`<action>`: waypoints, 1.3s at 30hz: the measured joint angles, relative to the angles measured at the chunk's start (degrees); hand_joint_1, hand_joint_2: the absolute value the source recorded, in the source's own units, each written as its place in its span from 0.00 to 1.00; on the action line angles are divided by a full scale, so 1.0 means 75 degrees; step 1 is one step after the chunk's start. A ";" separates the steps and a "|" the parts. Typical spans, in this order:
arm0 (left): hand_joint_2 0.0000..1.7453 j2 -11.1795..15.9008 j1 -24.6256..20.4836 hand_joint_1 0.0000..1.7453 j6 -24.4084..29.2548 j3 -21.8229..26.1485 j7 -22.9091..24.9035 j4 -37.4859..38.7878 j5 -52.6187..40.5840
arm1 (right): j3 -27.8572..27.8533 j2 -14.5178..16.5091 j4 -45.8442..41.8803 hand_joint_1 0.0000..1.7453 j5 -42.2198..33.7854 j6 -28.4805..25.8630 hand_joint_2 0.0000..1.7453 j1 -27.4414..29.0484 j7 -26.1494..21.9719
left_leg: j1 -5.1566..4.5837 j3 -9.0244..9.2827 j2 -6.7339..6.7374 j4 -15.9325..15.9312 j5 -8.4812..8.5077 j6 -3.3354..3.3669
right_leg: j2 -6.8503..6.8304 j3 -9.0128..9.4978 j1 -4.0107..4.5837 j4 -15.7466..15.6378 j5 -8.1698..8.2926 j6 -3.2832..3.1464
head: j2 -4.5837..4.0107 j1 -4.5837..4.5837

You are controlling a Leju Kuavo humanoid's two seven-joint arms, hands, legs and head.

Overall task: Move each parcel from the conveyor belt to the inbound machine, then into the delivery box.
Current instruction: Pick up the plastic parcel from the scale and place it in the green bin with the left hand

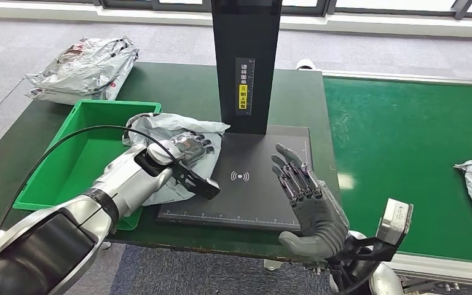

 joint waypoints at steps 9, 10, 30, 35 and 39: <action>1.00 0.0016 -0.0034 0.00 -0.0004 -0.0007 0.0000 0.0088 0.0000 | 0.0000 0.0000 0.0069 0.00 0.0000 0.0003 1.00 -0.0029 0.0000 | 0.0000 0.0001 0.0000 0.0000 0.0001 -0.0001 | 0.0000 0.0000 0.0007 0.0000 0.0004 -0.0006 | 0.0000 0.0000; 1.00 0.0016 -0.0036 0.00 -0.0004 -0.0007 0.0000 0.0093 0.0000 | 0.0000 0.0000 0.0071 0.00 0.0000 0.0003 1.00 -0.0029 0.0000 | 0.0000 0.0001 0.0000 0.0000 0.0001 -0.0002 | 0.0000 -0.0001 0.0008 0.0000 0.0004 -0.0006 | 0.0000 0.0000; 1.00 0.0240 -0.0229 1.00 -0.0375 -0.0715 -0.1064 -0.0186 0.0139 | -0.0066 -0.0009 0.0117 0.00 -0.0063 -0.0423 1.00 -0.0077 -0.0026 | -0.0001 0.0020 0.0014 0.0000 0.0009 -0.0016 | 0.0009 -0.0003 0.0018 0.0002 0.0016 -0.0024 | 0.0000 -0.0001; 1.00 -0.0031 -0.0240 1.00 0.0463 -0.0776 -0.0429 -0.0424 0.0340 | -0.0214 -0.0111 -0.0181 0.00 0.0083 -0.1218 1.00 0.0266 -0.0071 | -0.0001 -0.0002 -0.0001 0.0000 0.0012 -0.0010 | -0.0005 -0.0007 0.0015 0.0001 0.0016 -0.0024 | -0.0001 0.0000; 1.00 0.0015 -0.0158 1.00 0.0907 -0.0793 -0.0333 -0.0618 0.0555 | -0.0411 -0.0188 -0.0261 0.00 0.0365 -0.1608 1.00 0.0422 0.0003 | -0.0001 -0.0003 0.0003 0.0000 0.0008 -0.0006 | -0.0001 -0.0012 0.0012 0.0000 0.0016 -0.0024 | -0.0001 0.0000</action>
